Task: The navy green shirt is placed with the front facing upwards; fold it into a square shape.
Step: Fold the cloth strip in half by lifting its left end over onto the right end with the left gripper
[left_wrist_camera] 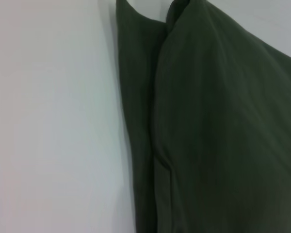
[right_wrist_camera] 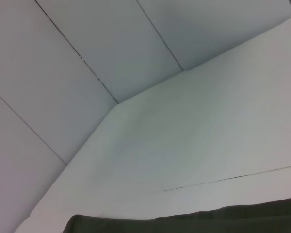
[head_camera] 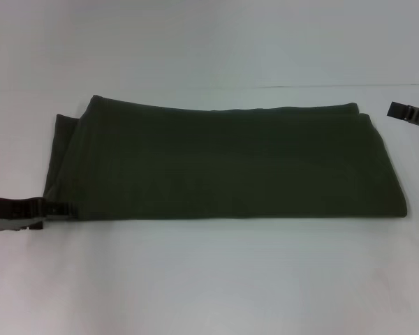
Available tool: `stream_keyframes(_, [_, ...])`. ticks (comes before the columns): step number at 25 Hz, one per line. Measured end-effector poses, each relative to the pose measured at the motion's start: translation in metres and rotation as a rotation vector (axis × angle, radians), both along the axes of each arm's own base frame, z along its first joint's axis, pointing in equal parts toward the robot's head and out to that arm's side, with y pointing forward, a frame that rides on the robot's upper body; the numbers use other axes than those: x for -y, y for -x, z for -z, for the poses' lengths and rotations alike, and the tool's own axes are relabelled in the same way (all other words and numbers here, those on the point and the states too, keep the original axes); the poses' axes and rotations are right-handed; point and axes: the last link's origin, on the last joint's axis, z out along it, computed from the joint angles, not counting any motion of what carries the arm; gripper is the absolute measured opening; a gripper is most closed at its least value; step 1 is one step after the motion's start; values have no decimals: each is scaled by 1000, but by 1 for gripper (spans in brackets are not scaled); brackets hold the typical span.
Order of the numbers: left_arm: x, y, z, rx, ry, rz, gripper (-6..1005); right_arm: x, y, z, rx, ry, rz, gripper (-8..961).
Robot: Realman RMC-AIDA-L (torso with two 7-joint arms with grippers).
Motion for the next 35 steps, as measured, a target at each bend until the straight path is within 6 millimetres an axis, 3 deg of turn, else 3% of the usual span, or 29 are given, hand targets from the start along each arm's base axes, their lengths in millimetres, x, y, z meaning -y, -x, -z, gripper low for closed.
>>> stream_keyframes(23, [-23,-15,7,-33,-11,59,851,0,3,7,-9,13,-6,908])
stream_keyframes(35, [-24,-17,6,-27,-21,67,850,-1,2,7,0,7,-1,907])
